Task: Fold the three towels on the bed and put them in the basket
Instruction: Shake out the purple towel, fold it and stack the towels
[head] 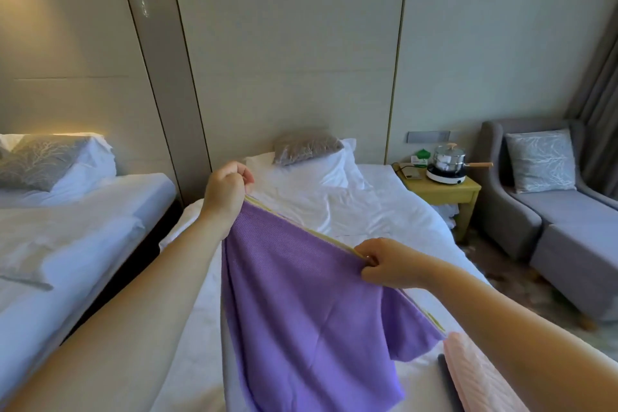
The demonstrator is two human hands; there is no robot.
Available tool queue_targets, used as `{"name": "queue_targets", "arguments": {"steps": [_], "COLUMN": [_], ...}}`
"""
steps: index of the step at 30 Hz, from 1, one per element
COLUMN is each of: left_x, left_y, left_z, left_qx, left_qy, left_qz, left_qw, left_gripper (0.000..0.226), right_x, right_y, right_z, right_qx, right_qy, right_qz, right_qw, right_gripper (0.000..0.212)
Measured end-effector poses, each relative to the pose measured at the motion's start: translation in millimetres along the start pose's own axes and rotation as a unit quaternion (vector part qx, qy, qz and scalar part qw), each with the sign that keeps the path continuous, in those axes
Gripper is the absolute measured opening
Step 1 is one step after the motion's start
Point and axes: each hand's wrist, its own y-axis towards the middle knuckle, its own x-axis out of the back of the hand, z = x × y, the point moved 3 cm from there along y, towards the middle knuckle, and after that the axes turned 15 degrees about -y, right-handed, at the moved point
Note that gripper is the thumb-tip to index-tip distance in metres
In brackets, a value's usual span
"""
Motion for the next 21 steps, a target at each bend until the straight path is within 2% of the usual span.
{"name": "queue_targets", "arguments": {"steps": [3,5,8,9,10,12,14,16,19,21], "left_x": [-2.8,-12.9,-42.9,-53.9,-62.0,-68.5,-69.0,-69.2,-65.6,-59.0], "left_y": [-16.4,-34.6,-77.0,-87.6,-94.4,-97.7,-94.9,-87.5,-71.5,-54.9], "left_z": [29.2,49.3,68.8,73.7,77.6,80.2,77.5,72.4,52.2,35.0], "left_qx": [0.037,0.072,0.104,0.103,0.101,0.111,0.11,0.071,0.015,-0.021], "left_qy": [0.015,0.059,0.151,0.163,0.16,0.133,0.131,0.136,0.082,0.057], "left_qz": [0.067,0.19,0.404,0.449,0.476,0.49,0.484,0.451,0.38,0.353], "left_qw": [0.997,0.977,0.896,0.873,0.859,0.854,0.859,0.879,0.921,0.934], "left_gripper": [0.024,0.034,0.072,0.078,0.072,0.046,0.015,0.028,0.003,0.006], "right_x": [-25.8,-30.6,-26.5,-24.9,-23.4,-22.1,-23.9,-27.1,-34.7,-37.8], "right_y": [-6.2,-5.5,-0.6,0.3,0.7,-0.4,-2.9,-5.7,-11.7,-15.3], "right_z": [-8.8,-7.5,7.6,12.3,15.0,13.3,6.3,-1.9,-10.9,-17.9], "right_qx": [-0.026,-0.039,-0.02,-0.011,0.001,0.018,0.014,0.007,-0.009,-0.025], "right_qy": [0.054,0.12,0.188,0.201,0.213,0.216,0.204,0.191,0.162,0.116], "right_qz": [-0.01,-0.022,-0.004,0.006,0.015,0.025,0.015,-0.021,-0.045,-0.039], "right_qw": [0.998,0.992,0.982,0.979,0.977,0.976,0.979,0.981,0.986,0.992], "right_gripper": [0.028,0.026,0.019,0.02,0.023,0.028,0.016,0.01,0.018,0.027]}}
